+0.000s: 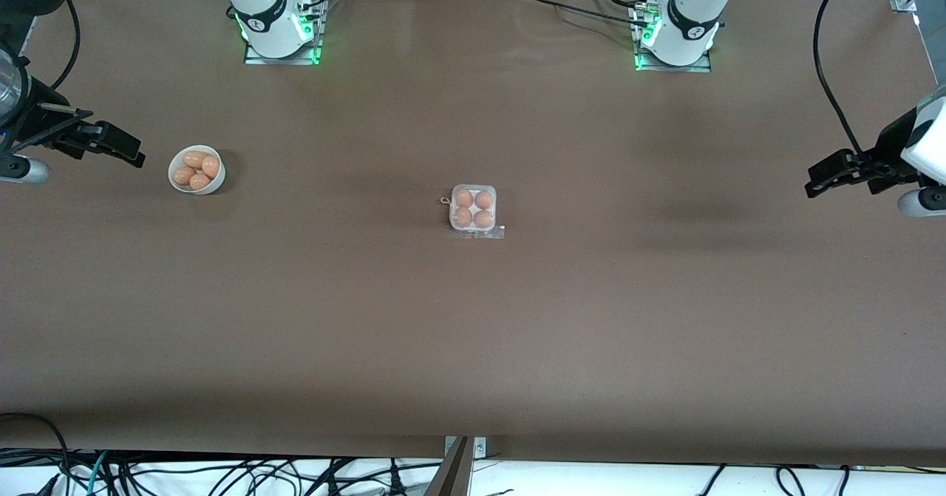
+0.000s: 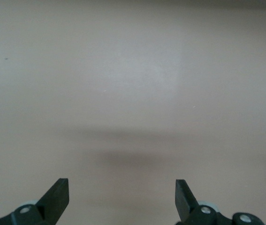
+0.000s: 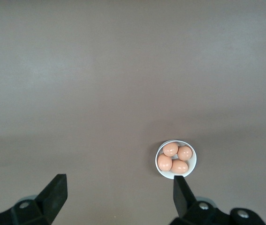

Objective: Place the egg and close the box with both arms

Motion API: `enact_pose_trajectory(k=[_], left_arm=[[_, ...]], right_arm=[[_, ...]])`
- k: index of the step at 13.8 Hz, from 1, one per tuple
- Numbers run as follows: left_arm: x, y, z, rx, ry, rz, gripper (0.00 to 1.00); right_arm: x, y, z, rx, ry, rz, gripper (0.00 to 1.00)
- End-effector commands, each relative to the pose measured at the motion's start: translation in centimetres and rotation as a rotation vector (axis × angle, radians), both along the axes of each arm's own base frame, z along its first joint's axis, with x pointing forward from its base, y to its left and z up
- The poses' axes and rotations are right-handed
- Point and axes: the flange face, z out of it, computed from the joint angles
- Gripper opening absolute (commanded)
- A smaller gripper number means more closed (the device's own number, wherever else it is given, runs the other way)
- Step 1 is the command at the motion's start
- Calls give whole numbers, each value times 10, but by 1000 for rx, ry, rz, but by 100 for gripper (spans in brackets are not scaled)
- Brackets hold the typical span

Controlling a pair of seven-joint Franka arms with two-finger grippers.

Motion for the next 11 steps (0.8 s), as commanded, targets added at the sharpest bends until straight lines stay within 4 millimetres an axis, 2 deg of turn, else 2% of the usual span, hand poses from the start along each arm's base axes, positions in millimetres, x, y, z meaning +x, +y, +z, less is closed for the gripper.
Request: enact_pose_trajectory(k=[1, 2, 4, 11], left_arm=[[-13, 1, 0, 33, -14, -29, 100], [-16, 1, 0, 32, -14, -31, 100], [-19, -13, -4, 30, -11, -53, 100], [-22, -13, -4, 29, -27, -50, 100]], right_arm=[[-3, -1, 2, 14, -4, 11, 100], [-3, -1, 2, 14, -4, 11, 100], [-3, -1, 2, 14, -4, 9, 100], [-3, -1, 2, 14, -4, 9, 100]])
